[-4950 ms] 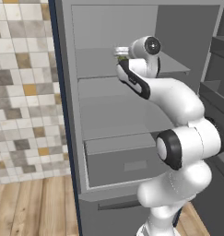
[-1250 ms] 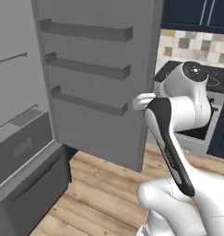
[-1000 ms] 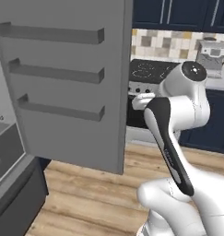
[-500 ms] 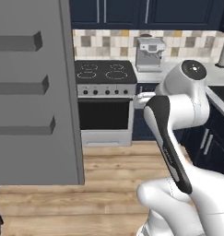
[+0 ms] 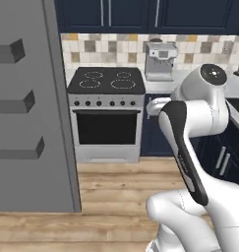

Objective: Move the brussel sprout and kebabs from the second highest shelf to the top shelf to make space. Then, place the pitcher from the counter on the cleared second highest shelf.

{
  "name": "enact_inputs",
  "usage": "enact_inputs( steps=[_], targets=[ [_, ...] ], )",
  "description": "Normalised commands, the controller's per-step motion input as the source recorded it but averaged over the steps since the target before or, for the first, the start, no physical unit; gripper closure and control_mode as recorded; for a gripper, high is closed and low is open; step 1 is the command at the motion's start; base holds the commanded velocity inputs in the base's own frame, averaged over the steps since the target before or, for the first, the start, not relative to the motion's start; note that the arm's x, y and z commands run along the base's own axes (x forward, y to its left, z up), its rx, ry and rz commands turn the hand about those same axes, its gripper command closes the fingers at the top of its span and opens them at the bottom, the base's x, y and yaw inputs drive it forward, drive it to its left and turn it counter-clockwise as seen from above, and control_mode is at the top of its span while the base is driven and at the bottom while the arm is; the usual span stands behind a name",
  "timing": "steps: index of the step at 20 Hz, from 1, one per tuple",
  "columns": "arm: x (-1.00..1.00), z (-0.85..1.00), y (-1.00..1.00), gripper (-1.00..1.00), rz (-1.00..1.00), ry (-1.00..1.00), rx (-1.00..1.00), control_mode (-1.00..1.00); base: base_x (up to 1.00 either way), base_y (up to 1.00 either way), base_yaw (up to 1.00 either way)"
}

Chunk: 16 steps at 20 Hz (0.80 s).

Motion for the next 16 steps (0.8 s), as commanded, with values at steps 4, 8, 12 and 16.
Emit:
enact_inputs(
  steps=[4, 8, 12, 16],
  targets=[
    [0.00, 0.00, 0.00, -1.00, 0.00, 0.00, 0.00, 1.00, 0.96, -0.39, 0.33],
    [0.00, 0.00, 0.00, -1.00, 0.00, 0.00, 0.00, 1.00, 1.00, -0.38, 0.36],
    [0.00, 0.00, 0.00, -1.00, 0.00, 0.00, 0.00, 1.00, 1.00, -0.22, 0.41],
    [0.00, 0.00, 0.00, -1.00, 0.00, 0.00, 0.00, 1.00, 1.00, -0.04, 0.47]
  ],
)
